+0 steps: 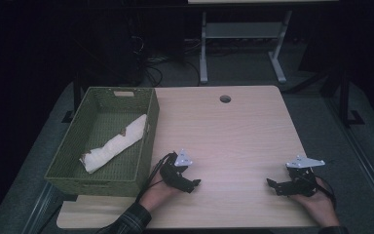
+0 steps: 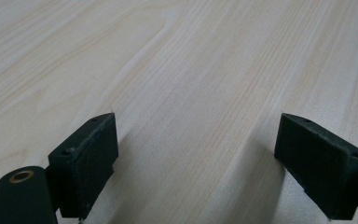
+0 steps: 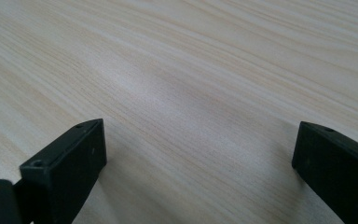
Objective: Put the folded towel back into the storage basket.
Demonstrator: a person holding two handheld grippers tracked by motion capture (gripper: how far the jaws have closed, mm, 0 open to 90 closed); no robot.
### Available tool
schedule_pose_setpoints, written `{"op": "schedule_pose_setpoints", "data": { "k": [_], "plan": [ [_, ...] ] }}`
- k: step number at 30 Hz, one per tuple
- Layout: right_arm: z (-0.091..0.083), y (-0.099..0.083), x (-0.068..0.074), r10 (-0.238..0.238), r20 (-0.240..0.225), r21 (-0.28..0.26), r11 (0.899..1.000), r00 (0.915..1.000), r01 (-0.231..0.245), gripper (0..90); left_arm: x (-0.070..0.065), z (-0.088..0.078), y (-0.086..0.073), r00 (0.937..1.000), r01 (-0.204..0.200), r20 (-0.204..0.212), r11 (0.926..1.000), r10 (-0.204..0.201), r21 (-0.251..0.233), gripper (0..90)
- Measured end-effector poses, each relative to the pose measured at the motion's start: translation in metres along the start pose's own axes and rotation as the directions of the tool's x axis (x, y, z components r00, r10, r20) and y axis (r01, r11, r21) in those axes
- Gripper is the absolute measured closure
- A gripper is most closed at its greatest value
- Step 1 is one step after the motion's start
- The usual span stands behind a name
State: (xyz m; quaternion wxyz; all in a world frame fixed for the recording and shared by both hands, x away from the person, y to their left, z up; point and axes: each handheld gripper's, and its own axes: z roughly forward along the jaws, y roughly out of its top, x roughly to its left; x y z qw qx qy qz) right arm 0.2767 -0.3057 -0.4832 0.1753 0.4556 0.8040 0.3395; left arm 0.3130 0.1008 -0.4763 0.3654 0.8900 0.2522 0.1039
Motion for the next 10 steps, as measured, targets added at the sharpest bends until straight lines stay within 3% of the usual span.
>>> {"op": "schedule_pose_setpoints", "data": {
  "k": [2,10],
  "plan": [
    [0.0000,0.0000,-0.0001,0.001,0.000,0.001,1.000,1.0000,-0.001,2.4,0.0009,-0.0004,-0.0027,1.0000,-0.001,0.007,0.9998,0.002,-0.020,12.3],
    [-0.0001,-0.0001,-0.0008,-0.006,-0.006,0.002,1.000,1.0000,0.006,2.4,0.0012,-0.0009,-0.0031,1.0000,-0.005,0.004,0.9998,0.005,-0.019,12.3]
  ]
}}
